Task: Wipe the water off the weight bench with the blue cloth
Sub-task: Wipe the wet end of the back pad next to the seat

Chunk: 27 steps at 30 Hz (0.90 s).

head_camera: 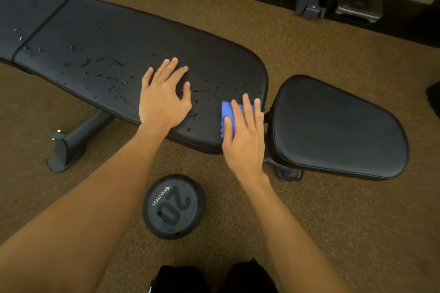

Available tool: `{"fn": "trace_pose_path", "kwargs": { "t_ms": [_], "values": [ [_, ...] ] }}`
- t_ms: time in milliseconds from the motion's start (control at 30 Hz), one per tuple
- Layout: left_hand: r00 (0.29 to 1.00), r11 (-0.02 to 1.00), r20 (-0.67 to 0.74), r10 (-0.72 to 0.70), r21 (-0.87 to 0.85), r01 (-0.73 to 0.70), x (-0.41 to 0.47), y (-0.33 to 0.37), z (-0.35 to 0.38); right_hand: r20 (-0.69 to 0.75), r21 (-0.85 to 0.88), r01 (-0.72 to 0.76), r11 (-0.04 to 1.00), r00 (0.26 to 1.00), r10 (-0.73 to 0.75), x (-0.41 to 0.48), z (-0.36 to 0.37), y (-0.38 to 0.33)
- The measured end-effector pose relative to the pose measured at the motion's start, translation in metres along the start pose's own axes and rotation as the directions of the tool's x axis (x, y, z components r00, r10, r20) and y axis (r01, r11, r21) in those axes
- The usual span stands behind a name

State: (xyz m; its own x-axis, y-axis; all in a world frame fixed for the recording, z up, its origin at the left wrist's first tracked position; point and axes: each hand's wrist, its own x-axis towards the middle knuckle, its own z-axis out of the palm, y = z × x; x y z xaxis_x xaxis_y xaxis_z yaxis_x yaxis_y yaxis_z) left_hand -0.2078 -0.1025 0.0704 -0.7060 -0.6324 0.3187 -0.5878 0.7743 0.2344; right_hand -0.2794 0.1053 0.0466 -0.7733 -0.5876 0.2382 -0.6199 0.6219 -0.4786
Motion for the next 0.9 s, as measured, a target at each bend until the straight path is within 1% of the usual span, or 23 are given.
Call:
{"fn": "trace_pose_path", "kwargs": {
  "t_ms": [67, 133, 200, 300, 367, 400, 500, 567, 633, 700, 800, 900],
  "values": [
    [1.0, 1.0, -0.011, -0.009, -0.01, 0.009, 0.001, 0.0, 0.001, -0.014, -0.006, -0.019, 1.0, 1.0, 0.019, 0.023, 0.003, 0.006],
    [0.999, 1.0, -0.026, -0.021, -0.013, 0.021, 0.001, 0.001, 0.001, -0.003, -0.039, -0.004, 0.999, 1.0, 0.004, 0.033, 0.003, 0.006],
    [0.999, 1.0, -0.041, -0.023, -0.014, 0.022, 0.002, 0.002, 0.001, 0.043, -0.06, 0.078, 0.995, 0.996, -0.076, 0.023, -0.001, 0.002],
    [0.998, 0.999, -0.055, -0.026, -0.02, 0.025, 0.002, 0.002, 0.001, 0.155, 0.004, 0.268, 0.963, 0.951, -0.266, -0.006, -0.011, 0.003],
    [0.998, 0.999, -0.049, -0.036, -0.028, 0.035, 0.003, 0.003, 0.001, 0.18, 0.022, 0.311, 0.95, 0.934, -0.309, -0.009, -0.016, 0.014],
    [0.998, 0.999, -0.045, -0.042, -0.033, 0.041, 0.003, 0.004, 0.001, 0.169, 0.018, 0.282, 0.959, 0.945, -0.281, -0.002, -0.016, 0.02],
    [0.998, 0.998, -0.033, -0.052, -0.042, 0.05, 0.004, 0.006, -0.001, 0.101, 0.005, 0.077, 0.997, 0.992, -0.077, 0.032, -0.01, 0.03],
    [0.998, 0.997, -0.031, -0.059, -0.046, 0.058, 0.004, 0.007, -0.002, 0.08, -0.006, -0.025, 1.0, 0.996, 0.025, 0.057, -0.002, 0.03],
    [0.997, 0.996, -0.026, -0.069, -0.056, 0.067, 0.004, 0.007, -0.001, 0.072, -0.011, -0.078, 0.997, 0.994, 0.079, 0.074, 0.005, 0.028],
    [0.997, 0.996, -0.028, -0.072, -0.058, 0.07, 0.004, 0.008, 0.0, 0.067, -0.012, -0.086, 0.996, 0.994, 0.086, 0.076, 0.006, 0.027],
    [0.997, 0.996, -0.04, -0.065, -0.058, 0.062, 0.005, 0.007, 0.001, 0.118, -0.054, 0.018, 0.998, 0.993, -0.012, 0.047, -0.003, 0.024],
    [0.997, 0.996, -0.048, -0.067, -0.056, 0.064, 0.005, 0.006, 0.002, 0.18, -0.022, 0.08, 0.997, 0.981, -0.074, 0.023, -0.012, 0.027]
  ]
}}
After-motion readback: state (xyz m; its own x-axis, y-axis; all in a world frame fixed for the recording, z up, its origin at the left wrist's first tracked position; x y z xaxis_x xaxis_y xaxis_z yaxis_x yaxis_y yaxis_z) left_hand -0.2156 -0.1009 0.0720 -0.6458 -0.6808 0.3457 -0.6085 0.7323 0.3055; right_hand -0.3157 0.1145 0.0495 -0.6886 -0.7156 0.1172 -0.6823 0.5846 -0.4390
